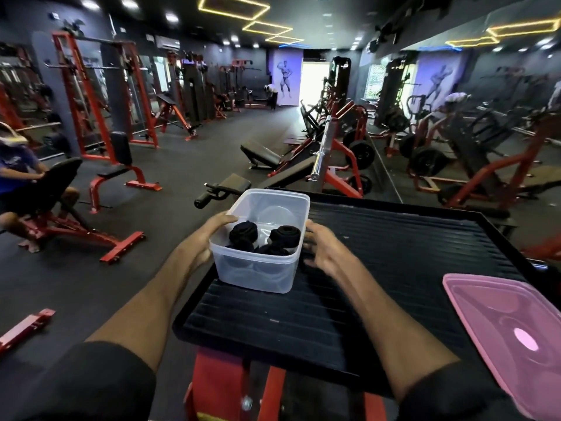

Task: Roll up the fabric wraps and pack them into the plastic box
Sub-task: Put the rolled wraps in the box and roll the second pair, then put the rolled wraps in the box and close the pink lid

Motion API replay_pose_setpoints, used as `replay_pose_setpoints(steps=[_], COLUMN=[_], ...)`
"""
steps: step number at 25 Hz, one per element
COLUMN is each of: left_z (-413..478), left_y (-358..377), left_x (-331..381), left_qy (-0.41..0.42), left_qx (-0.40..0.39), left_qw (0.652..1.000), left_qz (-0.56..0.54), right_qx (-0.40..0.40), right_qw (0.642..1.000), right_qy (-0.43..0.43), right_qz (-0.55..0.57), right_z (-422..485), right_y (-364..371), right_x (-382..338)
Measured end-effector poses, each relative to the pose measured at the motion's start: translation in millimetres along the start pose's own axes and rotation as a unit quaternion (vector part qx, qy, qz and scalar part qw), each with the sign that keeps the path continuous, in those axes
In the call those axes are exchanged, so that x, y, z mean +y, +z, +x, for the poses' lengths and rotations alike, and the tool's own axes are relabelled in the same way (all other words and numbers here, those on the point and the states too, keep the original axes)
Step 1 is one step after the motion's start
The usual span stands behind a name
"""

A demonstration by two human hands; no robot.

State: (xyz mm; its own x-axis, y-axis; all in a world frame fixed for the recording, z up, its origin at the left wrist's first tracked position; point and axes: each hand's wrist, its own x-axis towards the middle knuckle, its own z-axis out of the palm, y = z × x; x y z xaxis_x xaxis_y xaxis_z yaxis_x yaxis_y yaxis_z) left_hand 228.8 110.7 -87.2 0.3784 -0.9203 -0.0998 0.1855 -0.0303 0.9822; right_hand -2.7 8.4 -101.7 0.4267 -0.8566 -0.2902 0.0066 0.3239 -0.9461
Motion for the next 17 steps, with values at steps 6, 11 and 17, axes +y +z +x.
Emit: replay_pose_setpoints(steps=[6, 11, 17], left_z=[-10.4, -17.3, -21.5], left_y=[66.7, 158.3, 234.4], left_x=[-4.2, -18.7, -39.3], left_qy=[0.029, 0.008, -0.112], left_qx=[-0.050, -0.058, -0.087], left_qw=[0.998, 0.995, 0.983], left_qz=[-0.034, -0.075, -0.116], right_qx=[0.056, 0.153, 0.240], right_qw=[0.987, 0.967, 0.955], right_qy=[-0.074, -0.041, -0.064], right_qz=[0.133, 0.197, 0.165], right_z=[-23.0, -53.8, -62.9], right_y=[-23.6, -99.9, -195.3], right_x=[-24.1, -33.8, -30.9])
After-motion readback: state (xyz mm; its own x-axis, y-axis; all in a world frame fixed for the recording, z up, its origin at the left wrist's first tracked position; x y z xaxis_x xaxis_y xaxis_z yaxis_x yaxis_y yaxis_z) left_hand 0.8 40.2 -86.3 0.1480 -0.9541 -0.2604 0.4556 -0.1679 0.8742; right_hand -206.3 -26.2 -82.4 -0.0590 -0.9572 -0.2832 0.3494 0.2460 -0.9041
